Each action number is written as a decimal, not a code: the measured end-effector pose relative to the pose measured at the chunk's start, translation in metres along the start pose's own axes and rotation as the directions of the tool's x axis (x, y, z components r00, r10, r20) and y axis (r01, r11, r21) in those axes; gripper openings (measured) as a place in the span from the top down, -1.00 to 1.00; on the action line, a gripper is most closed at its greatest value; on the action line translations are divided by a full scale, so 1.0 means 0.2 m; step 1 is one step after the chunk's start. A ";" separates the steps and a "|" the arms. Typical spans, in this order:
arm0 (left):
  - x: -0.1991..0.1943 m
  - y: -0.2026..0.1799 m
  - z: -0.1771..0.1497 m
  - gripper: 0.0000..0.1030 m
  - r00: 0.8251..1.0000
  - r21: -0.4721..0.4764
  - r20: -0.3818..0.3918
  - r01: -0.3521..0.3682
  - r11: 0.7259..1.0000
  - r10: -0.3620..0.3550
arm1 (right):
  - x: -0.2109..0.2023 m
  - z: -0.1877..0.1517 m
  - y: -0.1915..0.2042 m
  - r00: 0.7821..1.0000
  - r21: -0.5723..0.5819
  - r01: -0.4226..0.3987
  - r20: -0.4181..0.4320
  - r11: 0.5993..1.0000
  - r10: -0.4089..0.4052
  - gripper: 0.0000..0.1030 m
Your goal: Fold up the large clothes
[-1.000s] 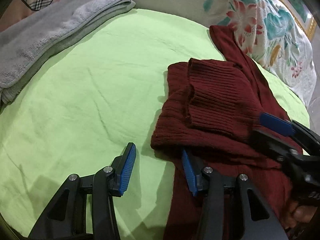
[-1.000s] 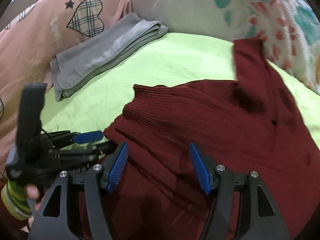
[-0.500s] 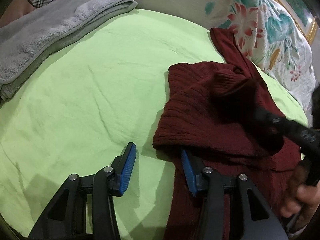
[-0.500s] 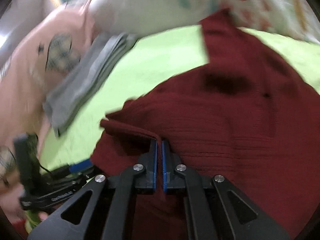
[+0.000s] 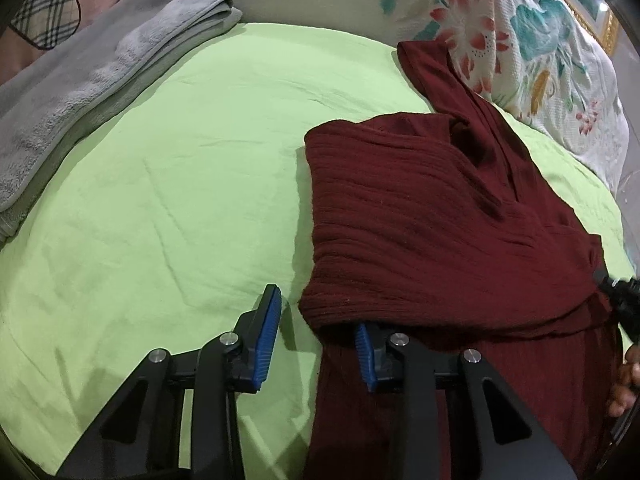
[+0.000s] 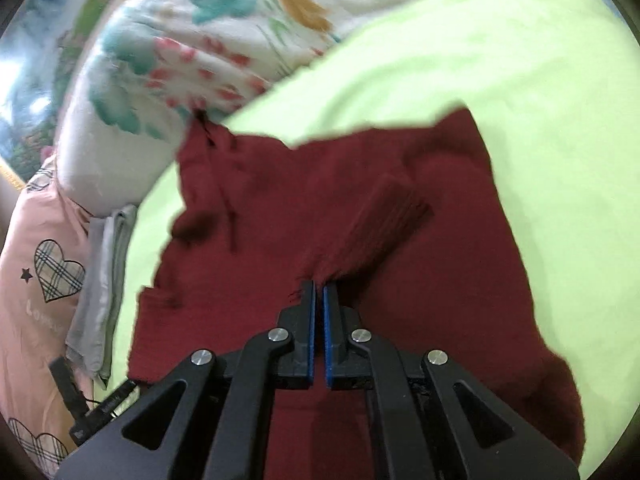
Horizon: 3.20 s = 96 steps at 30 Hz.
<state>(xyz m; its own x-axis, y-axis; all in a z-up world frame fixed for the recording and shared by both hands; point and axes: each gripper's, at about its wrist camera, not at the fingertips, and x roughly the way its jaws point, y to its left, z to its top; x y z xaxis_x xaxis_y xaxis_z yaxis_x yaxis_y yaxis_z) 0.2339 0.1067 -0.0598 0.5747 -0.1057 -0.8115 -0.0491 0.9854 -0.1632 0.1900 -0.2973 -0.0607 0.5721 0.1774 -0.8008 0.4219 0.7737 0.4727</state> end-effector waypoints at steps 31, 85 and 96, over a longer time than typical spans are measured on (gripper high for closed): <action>-0.19 0.13 0.04 0.49 0.999 -0.026 -0.026 0.017 1.000 -0.018 | -0.08 0.15 -0.05 0.998 -0.070 0.059 -0.029 0.996 -0.061 0.83; 0.85 -0.60 1.38 0.88 0.947 -0.045 -0.036 0.319 0.947 -0.320 | 1.14 1.10 0.68 0.950 -0.216 -0.273 -0.213 0.938 0.227 0.19; 0.58 -0.69 1.34 0.88 0.919 0.056 0.000 0.393 0.918 -0.394 | 0.93 1.05 0.77 0.965 -0.271 -0.252 -0.138 0.929 0.222 0.85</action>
<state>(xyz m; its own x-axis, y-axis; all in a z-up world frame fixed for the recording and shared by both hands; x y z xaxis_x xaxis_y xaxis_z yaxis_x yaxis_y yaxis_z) 0.5267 -0.0057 0.0191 0.5480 -0.4850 -0.6816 0.2264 0.8704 -0.4373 0.5091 -0.2733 -0.0610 0.5486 0.4265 -0.7191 0.0576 0.8388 0.5415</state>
